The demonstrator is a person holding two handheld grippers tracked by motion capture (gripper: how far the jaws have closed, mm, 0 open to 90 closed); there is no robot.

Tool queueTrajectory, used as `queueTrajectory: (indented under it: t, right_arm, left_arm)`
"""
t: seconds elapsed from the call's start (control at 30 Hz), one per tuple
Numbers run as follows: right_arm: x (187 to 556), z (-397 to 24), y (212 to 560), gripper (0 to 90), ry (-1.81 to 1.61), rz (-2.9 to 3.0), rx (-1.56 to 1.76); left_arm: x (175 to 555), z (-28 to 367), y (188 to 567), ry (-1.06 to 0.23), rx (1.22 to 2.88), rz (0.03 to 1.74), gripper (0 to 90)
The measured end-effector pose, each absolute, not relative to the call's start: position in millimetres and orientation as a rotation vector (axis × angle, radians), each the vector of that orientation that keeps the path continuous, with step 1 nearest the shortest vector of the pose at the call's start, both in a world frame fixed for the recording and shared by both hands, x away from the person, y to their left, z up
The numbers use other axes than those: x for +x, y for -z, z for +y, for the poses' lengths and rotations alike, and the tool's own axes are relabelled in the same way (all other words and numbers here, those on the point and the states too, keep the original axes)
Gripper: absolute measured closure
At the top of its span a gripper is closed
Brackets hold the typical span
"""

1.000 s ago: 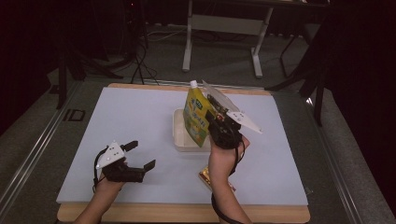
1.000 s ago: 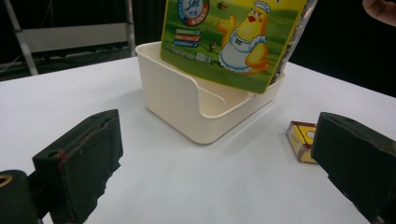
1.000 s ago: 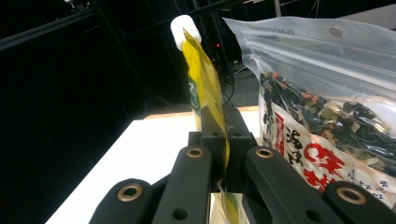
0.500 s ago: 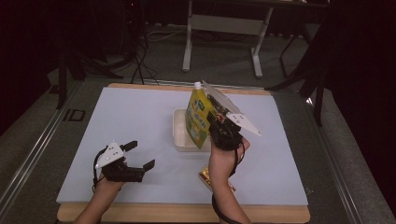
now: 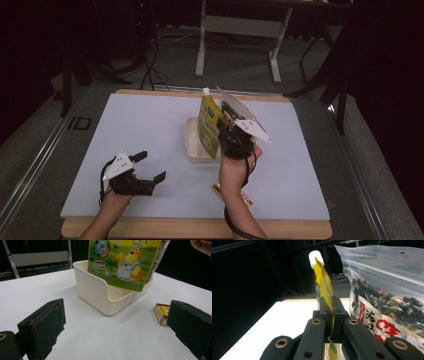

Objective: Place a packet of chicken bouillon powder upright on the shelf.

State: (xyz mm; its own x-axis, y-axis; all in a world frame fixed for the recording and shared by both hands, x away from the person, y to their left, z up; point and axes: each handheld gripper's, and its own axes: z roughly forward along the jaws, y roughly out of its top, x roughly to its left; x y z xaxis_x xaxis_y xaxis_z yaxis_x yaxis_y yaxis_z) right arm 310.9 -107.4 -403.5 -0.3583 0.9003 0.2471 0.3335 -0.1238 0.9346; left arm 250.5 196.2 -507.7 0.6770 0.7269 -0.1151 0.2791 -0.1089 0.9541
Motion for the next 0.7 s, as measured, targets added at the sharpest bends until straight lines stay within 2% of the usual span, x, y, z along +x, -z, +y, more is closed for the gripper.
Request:
queueTrajectory:
  t: [0.7]
  right_arm:
    - [324.9, -98.6, 415.1, 90.0, -1.504, 1.695, 1.347]
  left_arm:
    - [250.1, 196.2, 509.3, -0.458, 1.695, 0.818, 2.4]
